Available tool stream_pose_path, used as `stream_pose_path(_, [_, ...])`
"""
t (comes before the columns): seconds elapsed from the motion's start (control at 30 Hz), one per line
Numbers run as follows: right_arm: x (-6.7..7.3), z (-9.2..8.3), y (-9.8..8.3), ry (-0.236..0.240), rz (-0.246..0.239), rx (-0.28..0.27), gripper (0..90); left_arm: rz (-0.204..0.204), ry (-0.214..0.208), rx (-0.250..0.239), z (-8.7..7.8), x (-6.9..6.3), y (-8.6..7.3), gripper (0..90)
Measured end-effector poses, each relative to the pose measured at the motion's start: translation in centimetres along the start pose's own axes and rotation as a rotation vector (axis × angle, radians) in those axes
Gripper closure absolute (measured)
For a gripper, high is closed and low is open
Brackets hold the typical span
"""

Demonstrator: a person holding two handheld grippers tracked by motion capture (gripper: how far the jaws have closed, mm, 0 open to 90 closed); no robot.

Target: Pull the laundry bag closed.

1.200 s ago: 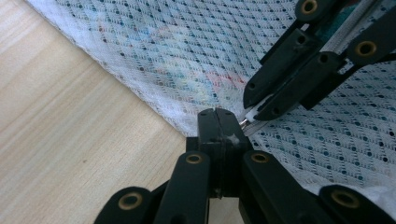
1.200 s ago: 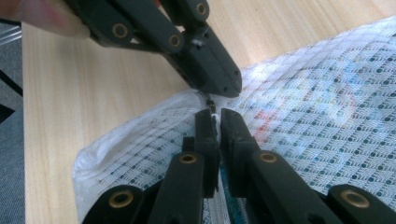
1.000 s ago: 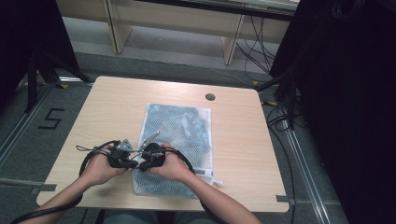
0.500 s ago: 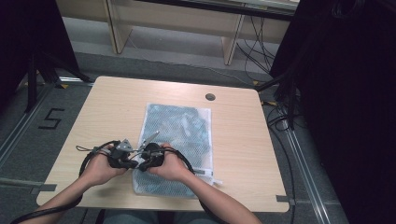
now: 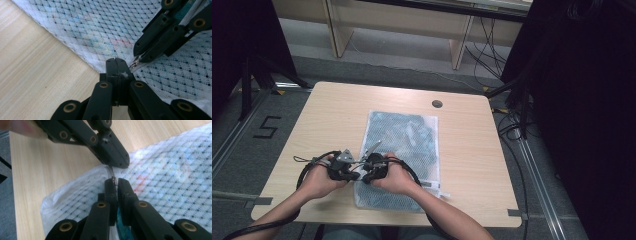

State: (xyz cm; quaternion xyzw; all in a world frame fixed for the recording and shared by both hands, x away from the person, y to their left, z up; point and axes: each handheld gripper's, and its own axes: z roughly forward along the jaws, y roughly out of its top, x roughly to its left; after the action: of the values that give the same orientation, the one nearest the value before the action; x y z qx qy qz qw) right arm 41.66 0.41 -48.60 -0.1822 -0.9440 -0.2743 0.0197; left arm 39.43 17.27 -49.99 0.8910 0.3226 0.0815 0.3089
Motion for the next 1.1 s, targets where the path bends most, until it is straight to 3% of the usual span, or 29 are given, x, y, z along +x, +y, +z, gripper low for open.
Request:
stream_pose_path(0.03, [0.0,-0.3,-0.1,-0.003,0.011,-0.001,87.5,-0.052,-0.002,-0.06,0.4,-0.4,0.0,89.9])
stream_pose_path(0.07, [-0.2,-0.4,-0.2,-0.001,0.0,-0.003,87.5,0.037,-0.006,0.019,-0.1,0.2,0.1,90.0])
stream_pose_path(0.13, [-0.2,-0.5,-0.3,-0.001,0.002,-0.002,87.4,0.036,0.0,0.026,-0.2,0.1,0.1,90.0])
stream_pose_path(0.17, [-0.3,-0.8,-0.5,0.005,0.003,0.0,87.4,0.059,-0.007,0.049,-0.3,0.3,0.1,90.0])
stream_pose_path(0.83, [-0.7,-1.8,-1.3,0.007,0.003,0.015,87.4,0.044,-0.009,0.042,-0.3,0.3,0.1,90.0])
stream_pose_path(1.1, [-0.7,-1.9,-1.3,-0.001,0.007,0.012,87.4,0.057,-0.007,0.053,-0.4,0.4,0.1,90.0])
